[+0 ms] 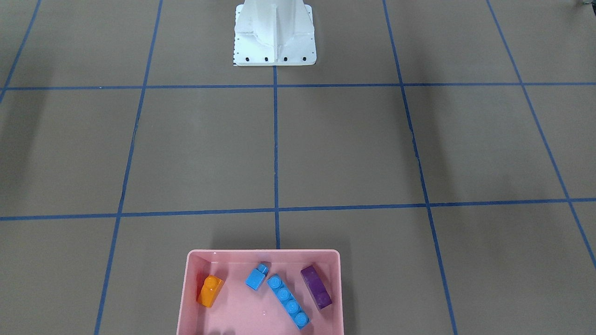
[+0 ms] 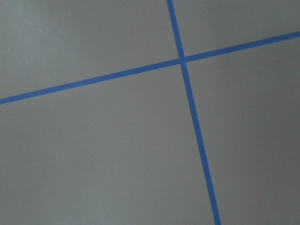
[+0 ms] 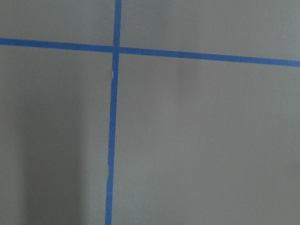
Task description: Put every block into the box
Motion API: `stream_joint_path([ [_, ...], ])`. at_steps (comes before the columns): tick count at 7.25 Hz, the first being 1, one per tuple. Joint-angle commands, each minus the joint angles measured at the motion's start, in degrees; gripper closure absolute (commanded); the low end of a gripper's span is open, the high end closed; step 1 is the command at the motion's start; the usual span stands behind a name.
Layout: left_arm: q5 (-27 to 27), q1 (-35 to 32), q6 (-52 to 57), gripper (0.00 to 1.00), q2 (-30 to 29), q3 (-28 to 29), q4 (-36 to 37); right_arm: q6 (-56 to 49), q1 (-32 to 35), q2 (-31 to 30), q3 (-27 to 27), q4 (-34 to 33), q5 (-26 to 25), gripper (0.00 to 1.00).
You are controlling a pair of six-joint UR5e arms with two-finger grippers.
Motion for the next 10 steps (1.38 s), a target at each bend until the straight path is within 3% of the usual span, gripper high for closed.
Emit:
stream_joint_path([
  [1, -0.01, 0.00, 0.00, 0.00, 0.00, -0.08, -0.07, 0.00, 0.00, 0.01, -0.08, 0.00, 0.33, 0.00],
  [10, -0.10, 0.18, 0.00, 0.00, -0.09, 0.10, -0.07, 0.09, 0.00, -0.52, -0.26, -0.09, 1.13, 0.00],
])
